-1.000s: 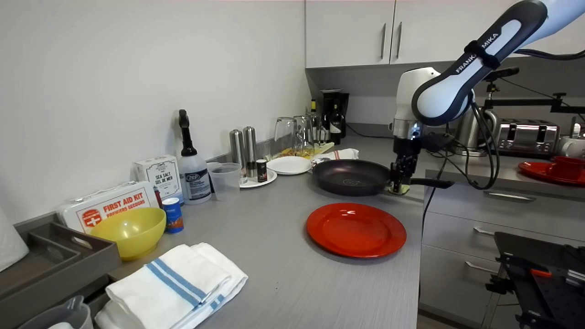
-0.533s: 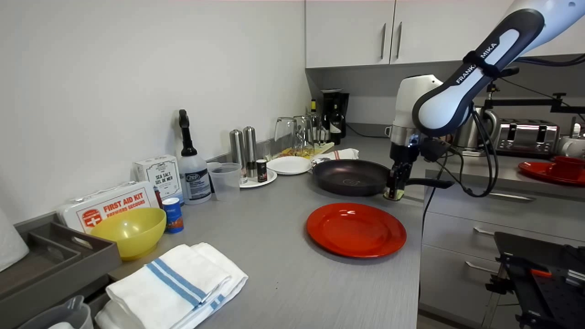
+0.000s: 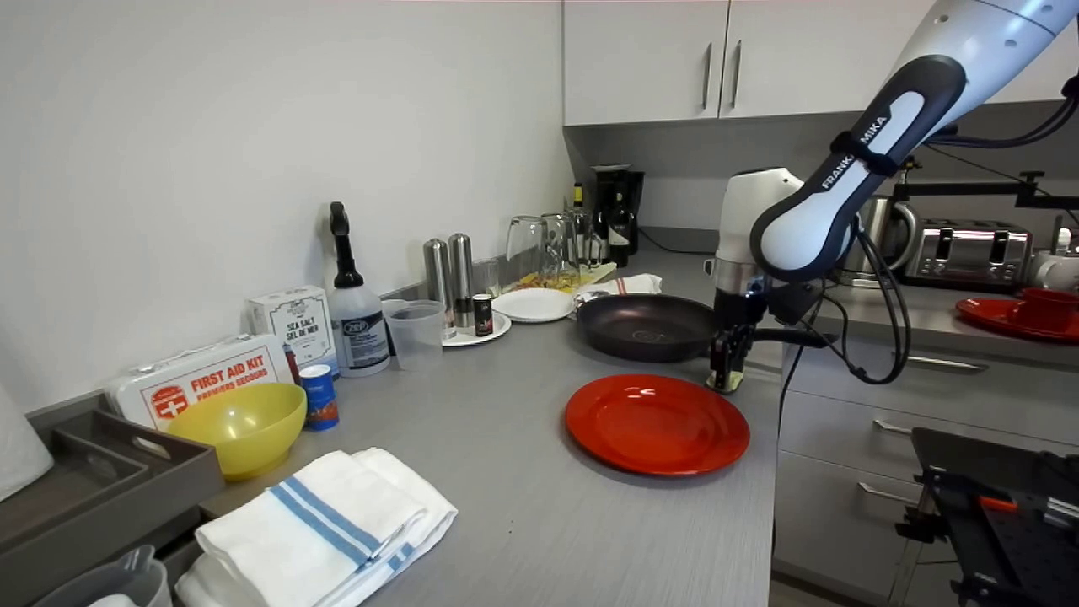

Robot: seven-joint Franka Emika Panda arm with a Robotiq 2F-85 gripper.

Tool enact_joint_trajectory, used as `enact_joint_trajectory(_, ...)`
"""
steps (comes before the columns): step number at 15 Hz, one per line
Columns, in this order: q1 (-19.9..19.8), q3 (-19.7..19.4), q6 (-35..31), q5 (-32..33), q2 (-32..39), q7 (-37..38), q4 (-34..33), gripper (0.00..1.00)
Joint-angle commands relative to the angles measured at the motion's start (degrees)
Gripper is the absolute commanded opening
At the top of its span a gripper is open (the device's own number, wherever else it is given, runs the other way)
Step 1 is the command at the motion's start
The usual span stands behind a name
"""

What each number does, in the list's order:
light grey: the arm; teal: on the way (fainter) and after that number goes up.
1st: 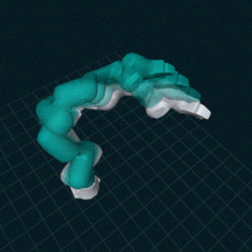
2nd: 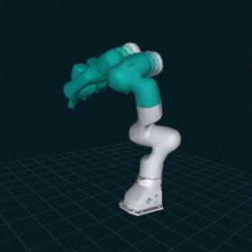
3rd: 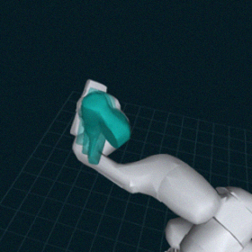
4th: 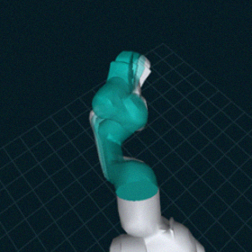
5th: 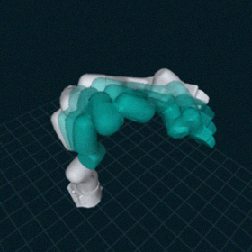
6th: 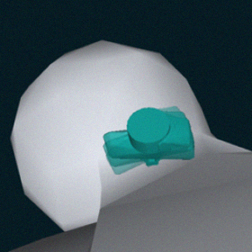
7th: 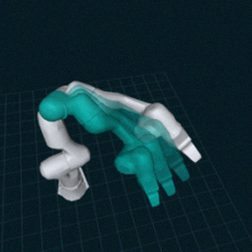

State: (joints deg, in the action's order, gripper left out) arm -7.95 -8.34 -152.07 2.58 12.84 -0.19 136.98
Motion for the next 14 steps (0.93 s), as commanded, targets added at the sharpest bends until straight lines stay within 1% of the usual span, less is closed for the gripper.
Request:
enact_joint_trajectory(1,0.51,-0.37,-1.45,0.90,2.63,1.23,-2.04,0.39)
enact_joint_trajectory(2,0.48,-0.35,-1.43,0.83,2.50,1.12,-2.28,0.88)
enact_joint_trajectory(3,0.46,-0.33,-1.37,0.77,2.39,1.05,-2.41,0.90)
enact_joint_trajectory(4,0.51,-0.41,-1.18,0.93,2.43,1.13,-2.58,0.97)
enact_joint_trajectory(5,0.57,-0.47,-0.85,1.07,2.31,1.16,-2.66,0.99)
enact_joint_trajectory(11,0.72,-0.05,3.36,1.13,-2.92,-0.22,-2.69,1.00)
enact_joint_trajectory(14,1.12,-0.60,4.94,3.67,-7.39,0.60,-2.35,1.00)
